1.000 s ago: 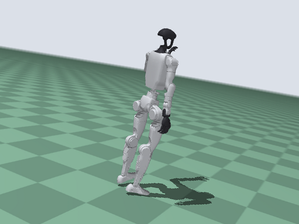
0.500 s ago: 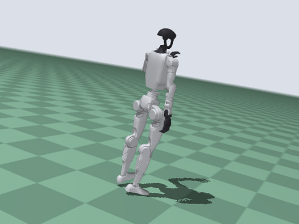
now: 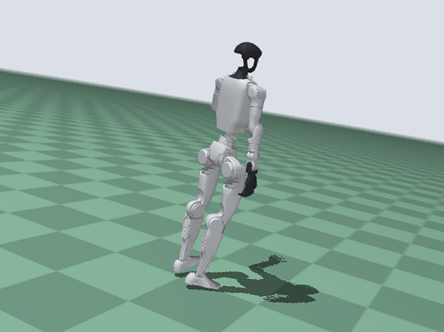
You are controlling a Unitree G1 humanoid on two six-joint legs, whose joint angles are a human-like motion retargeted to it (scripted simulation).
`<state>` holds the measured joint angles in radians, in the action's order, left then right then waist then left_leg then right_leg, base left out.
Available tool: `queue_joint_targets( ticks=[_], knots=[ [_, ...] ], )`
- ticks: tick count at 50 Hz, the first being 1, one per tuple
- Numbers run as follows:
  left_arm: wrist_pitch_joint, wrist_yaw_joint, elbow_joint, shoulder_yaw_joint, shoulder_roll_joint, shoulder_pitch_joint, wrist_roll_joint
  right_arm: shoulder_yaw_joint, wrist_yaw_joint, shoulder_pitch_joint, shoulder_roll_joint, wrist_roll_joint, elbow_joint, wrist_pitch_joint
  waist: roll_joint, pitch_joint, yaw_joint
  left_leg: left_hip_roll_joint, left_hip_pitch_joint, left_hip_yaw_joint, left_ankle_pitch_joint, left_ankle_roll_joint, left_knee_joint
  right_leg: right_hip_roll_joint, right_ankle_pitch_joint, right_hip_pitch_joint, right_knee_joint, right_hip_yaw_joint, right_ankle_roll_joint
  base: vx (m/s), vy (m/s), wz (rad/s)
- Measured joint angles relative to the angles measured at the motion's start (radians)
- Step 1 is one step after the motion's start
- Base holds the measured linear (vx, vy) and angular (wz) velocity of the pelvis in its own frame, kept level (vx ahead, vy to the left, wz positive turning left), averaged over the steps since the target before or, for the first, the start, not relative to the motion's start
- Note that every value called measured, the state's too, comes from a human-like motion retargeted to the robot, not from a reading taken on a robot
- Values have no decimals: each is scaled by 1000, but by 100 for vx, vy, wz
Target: In place motions
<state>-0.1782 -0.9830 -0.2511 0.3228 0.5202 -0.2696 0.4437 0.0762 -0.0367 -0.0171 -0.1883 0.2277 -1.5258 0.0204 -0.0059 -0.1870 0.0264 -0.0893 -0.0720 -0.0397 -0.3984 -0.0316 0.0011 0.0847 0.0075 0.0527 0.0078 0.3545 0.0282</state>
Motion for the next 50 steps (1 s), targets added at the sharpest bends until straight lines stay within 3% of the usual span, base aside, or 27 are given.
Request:
queue_joint_targets(
  ticks=[3, 5, 6, 7, 8, 10, 12, 15, 18, 23, 25, 28, 29, 30, 31, 32, 33, 35, 37, 38, 40, 42, 45, 47, 50],
  knots=[
    [281, 268, -127, -13, -142, -130, -487, -10, -21, 3, 8, 10, 23, -3, -3, -12, -1, -2, 0, 4, 1, 0, 1, 1, -1, -4, 0, 4, 0, 0, 0, 0],
    [566, 611, -194, -1, -220, -209, -877, -16, -47, 7, 13, 26, 34, -5, -7, -19, -2, -4, 1, 8, 1, 1, 2, 2, -2, -6, 0, 7, 0, 0, 0, 0],
    [596, 756, -192, 3, -221, -217, -975, -20, -59, 10, 14, 38, 38, -7, -7, -20, -4, -4, 1, 9, 1, 1, 2, 2, -3, -6, 0, 8, 0, 0, 0, 0],
    [581, 853, -189, 1, -217, -221, -1055, -24, -69, 13, 15, 49, 42, -9, -6, -22, -6, -4, 1, 9, 0, 1, 2, 2, -3, -6, 0, 7, 0, 0, 0, 0],
    [478, 854, -180, -10, -201, -217, -1098, -30, -76, 15, 15, 60, 46, -11, -3, -23, -8, -3, 1, 8, 0, 1, 2, 1, -3, -5, 0, 6, 0, 5, 2, -6],
    [207, 705, -129, -63, -163, -197, -1028, -44, -74, 17, 15, 77, 51, -17, 1, -27, -13, -2, 0, 4, -2, 1, 1, 0, -3, -2, 0, 3, 0, 5, 2, -8],
    [23, 521, -71, -96, -95, -172, -725, -57, -61, 17, 17, 84, 44, -20, 3, -29, -18, -1, -1, 3, -4, 1, 1, -1, -3, 0, 0, 1, 0, 0, 0, 0],
    [23, 347, 37, -119, 28, -150, -289, -62, -60, 19, 18, 92, 22, -16, 4, -26, -23, -2, -2, 5, -3, 1, 1, -1, -4, -2, -1, 4, 0, 0, 0, 0],
    [34, 296, 137, -185, 97, -178, 30, -58, -74, 15, 19, 96, -4, -9, 1, -29, -23, -5, -4, 8, -3, 1, 1, 1, -5, -2, -2, 7, 1, 0, 0, 0],
    [-128, 195, 222, -374, 150, -264, 221, -57, -68, 2, 17, 100, -42, 1, 1, -41, -26, -6, -9, 8, -3, 1, 2, 3, -5, 1, -3, 10, 1, 0, 0, 0],
    [-119, 338, 223, -446, 144, -292, 247, -53, -68, 0, 18, 104, -55, 7, 1, -43, -27, -6, -7, 5, -4, 1, 2, 3, -4, 1, -3, 9, 1, 0, 0, 0],
    [287, 1032, 177, -481, 65, -307, 282, -42, -83, 1, 19, 108, -65, 19, 1, -39, -22, -4, -1, -5, -6, 2, 2, 2, -4, 0, -1, 1, 0, 0, 0, -15],
    [452, 1169, 159, -471, 54, -303, 278, -40, -89, 2, 19, 109, -64, 22, 2, -36, -19, -3, 2, -12, -7, 2, 1, 1, -4, -1, 0, -5, -1, 1, 0, -36],
    [622, 1255, 142, -456, 48, -295, 266, -38, -96, 2, 18, 110, -62, 23, 3, -32, -17, -2, 5, -20, -8, 2, 1, -1, -4, -1, 0, -12, -2, 1, 0, -28],
    [700, 1206, 149, -446, 33, -289, 231, -37, -97, 2, 19, 110, -57, 21, 4, -28, -22, -3, 8, -21, -8, 2, 0, -1, -3, -3, 0, -12, -2, 0, 0, 0],
    [725, 1134, 156, -434, 23, -282, 183, -35, -98, 2, 19, 109, -52, 20, 6, -24, -27, -2, 11, -21, -9, 1, 0, -1, -2, -3, 0, -12, -3, 0, 0, 0],
    [646, 1014, 165, -419, 25, -271, 106, -35, -96, 3, 18, 106, -47, 18, 8, -20, -33, -2, 13, -21, -9, 1, 0, 0, 0, -2, 1, -12, -3, 0, 0, 0],
    [405, 744, 192, -368, 47, -247, -15, -35, -89, 2, 17, 102, -37, 14, 10, -14, -34, 0, 17, -31, -12, 1, -2, -1, 2, 2, 2, -20, -3, 0, 1, -12],
    [125, 482, 227, -326, 54, -223, 14, -36, -86, 1, 16, 98, -32, 11, 12, -13, -36, 2, 19, -39, -14, 1, -4, -3, 4, 7, 4, -29, -4, 1, 2, -22],
    [27, 353, 242, -303, 64, -212, 47, -37, -86, 0, 15, 96, -31, 10, 13, -13, -35, 3, 20, -43, -15, 1, -4, -4, 5, 10, 4, -33, -5, 0, 0, 0],
    [-60, 123, 261, -255, 87, -190, 134, -38, -85, -1, 12, 93, -33, 11, 16, -14, -35, 5, 20, -47, -17, 0, -6, -5, 6, 14, 6, -38, -5, 0, 0, 0],
    [-43, 48, 275, -218, 106, -177, 203, -37, -82, -4, 11, 89, -36, 11, 17, -15, -35, 6, 21, -47, -18, 0, -6, -6, 6, 15, 6, -39, -4, 0, 0, 0],
    [52, 181, 256, -207, 78, -182, 173, -41, -79, -4, 11, 80, -46, 13, 16, -16, -34, 6, 20, -46, -17, 1, -6, -6, 5, 13, 7, -38, -4, 0, 0, 0],
    [300, 549, 208, -225, 16, -213, 28, -41, -81, -7, 12, 76, -52, 13, 12, -19, -14, 7, 21, -56, -17, 0, -6, -8, 2, 9, 6, -48, -3, -1, -1, -10],
    [748, 1167, 108, -224, -28, -237, -121, -38, -85, -6, 13, 80, -57, 15, 8, -20, 0, 6, 21, -57, -16, 0, -4, -7, -1, 2, 5, -50, -2, 0, 0, 0]
  ],
)
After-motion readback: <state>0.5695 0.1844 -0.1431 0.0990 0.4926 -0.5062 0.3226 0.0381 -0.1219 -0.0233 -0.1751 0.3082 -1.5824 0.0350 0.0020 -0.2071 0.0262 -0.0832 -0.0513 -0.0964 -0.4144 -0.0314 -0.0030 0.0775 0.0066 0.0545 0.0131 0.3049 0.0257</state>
